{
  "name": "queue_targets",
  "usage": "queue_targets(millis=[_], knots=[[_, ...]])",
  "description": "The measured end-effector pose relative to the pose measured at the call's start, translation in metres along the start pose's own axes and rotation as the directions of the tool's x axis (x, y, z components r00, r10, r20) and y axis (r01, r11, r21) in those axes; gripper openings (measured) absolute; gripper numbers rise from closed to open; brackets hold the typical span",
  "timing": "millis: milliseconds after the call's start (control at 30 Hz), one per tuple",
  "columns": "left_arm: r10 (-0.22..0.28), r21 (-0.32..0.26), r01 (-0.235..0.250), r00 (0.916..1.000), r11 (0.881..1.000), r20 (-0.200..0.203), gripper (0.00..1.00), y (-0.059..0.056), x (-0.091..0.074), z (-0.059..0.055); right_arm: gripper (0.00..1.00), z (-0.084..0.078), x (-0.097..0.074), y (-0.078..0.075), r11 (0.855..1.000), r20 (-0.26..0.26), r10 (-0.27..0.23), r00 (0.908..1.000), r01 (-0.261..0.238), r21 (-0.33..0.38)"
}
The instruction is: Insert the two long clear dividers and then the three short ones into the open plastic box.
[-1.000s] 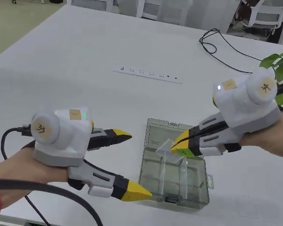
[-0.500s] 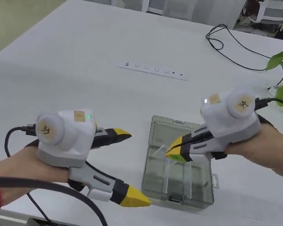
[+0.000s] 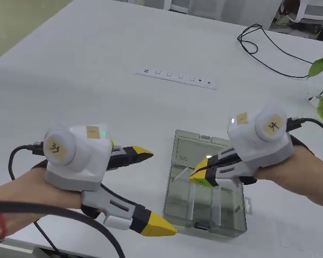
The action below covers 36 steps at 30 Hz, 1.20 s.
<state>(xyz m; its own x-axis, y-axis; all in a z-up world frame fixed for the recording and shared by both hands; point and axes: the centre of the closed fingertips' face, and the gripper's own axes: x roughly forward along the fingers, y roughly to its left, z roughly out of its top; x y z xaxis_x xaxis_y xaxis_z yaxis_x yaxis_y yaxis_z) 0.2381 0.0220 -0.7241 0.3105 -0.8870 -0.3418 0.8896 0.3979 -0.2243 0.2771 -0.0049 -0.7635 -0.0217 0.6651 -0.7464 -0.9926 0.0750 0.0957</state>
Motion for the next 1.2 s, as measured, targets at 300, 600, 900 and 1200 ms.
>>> queue_targets(millis=[300, 600, 900, 1200], knots=[[0.002, -0.007, -0.002, 1.0000, 1.000, 0.008, 1.00, 0.001, 0.000, 0.001, 0.02, 0.000, 0.013, 0.003, 0.999, -0.025, 0.002, 0.9997, -0.004, -0.054], [-0.002, -0.006, 0.002, 1.0000, 1.000, 0.005, 1.00, 0.000, 0.001, 0.001, 0.02, -0.008, 0.030, 0.004, 0.993, -0.084, -0.002, 0.9965, -0.008, -0.116], [-0.005, -0.006, 0.005, 1.0000, 1.000, 0.001, 1.00, 0.001, 0.002, -0.001, 0.02, -0.015, 0.038, 0.003, 0.993, -0.115, 0.003, 0.9934, -0.016, -0.116], [-0.008, -0.006, 0.008, 1.0000, 1.000, -0.001, 1.00, 0.001, 0.002, -0.001, 0.03, -0.021, 0.046, 0.003, 0.992, -0.152, 0.009, 0.9884, -0.027, -0.121]])
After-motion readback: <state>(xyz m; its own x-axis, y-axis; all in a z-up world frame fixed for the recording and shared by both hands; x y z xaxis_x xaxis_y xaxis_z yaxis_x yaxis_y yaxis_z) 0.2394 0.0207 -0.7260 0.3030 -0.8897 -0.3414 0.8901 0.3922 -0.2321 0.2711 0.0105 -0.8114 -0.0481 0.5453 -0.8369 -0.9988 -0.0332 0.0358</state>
